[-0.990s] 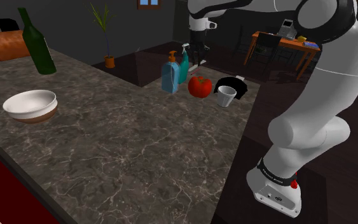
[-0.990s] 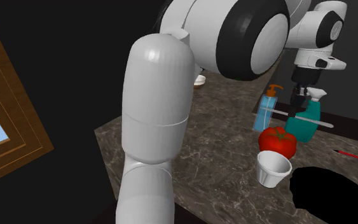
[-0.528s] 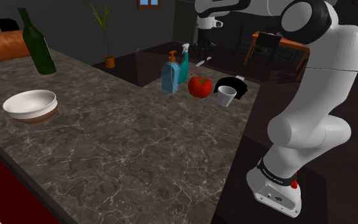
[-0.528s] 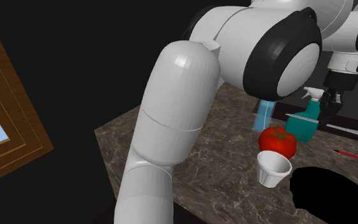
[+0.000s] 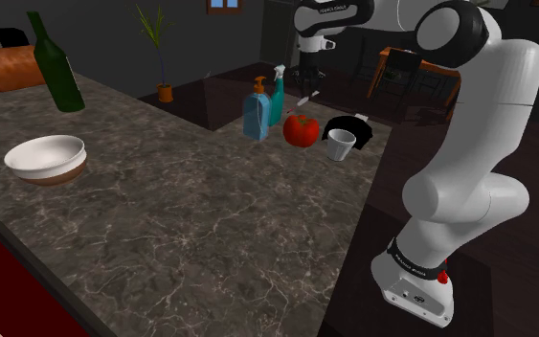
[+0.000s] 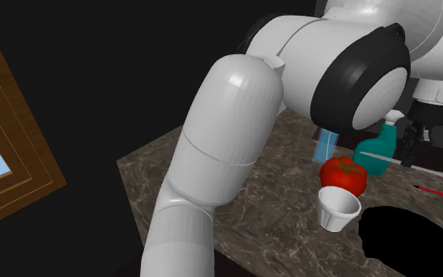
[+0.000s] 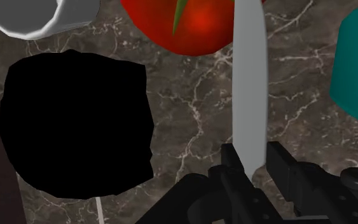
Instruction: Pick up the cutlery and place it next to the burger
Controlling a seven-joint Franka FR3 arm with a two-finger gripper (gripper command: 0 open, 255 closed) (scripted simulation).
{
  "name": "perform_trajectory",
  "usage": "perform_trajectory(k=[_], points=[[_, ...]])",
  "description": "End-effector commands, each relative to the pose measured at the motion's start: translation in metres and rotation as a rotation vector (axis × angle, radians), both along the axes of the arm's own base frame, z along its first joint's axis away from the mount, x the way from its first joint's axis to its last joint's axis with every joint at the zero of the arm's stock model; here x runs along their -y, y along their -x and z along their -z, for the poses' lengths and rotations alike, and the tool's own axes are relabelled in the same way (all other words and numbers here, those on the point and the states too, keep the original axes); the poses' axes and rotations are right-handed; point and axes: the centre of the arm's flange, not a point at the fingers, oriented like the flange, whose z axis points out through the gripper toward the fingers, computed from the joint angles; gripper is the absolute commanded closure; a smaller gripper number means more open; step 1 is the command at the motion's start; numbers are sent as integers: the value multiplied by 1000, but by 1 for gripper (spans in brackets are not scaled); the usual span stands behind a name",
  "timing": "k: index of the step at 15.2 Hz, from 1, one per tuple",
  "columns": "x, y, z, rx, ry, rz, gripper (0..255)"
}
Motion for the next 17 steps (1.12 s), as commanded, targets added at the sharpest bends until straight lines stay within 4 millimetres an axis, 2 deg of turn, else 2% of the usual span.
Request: perform_trajectory(k=[1, 17], points=[[0, 0, 10, 0, 0, 0, 255], [0, 0, 95, 0, 0, 0, 255]])
